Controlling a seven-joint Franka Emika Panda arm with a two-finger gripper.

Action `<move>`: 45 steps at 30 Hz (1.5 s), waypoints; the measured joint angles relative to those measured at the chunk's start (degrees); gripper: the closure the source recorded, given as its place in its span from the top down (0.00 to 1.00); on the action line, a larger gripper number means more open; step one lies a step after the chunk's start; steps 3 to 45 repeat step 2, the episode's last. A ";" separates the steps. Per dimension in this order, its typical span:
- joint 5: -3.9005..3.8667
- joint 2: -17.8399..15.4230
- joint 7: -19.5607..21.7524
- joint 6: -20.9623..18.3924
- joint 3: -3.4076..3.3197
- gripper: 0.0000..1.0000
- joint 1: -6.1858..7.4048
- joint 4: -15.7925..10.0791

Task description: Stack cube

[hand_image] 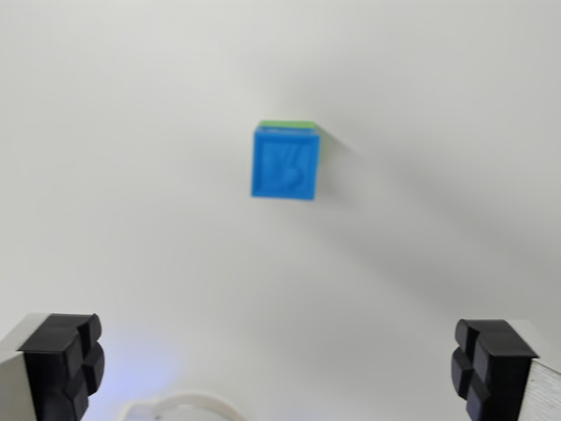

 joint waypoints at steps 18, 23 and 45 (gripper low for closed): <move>0.00 0.00 0.00 0.00 0.00 1.00 0.00 0.00; 0.00 0.00 0.00 0.00 0.00 1.00 0.00 0.00; 0.00 0.00 0.00 0.00 0.00 1.00 0.00 0.00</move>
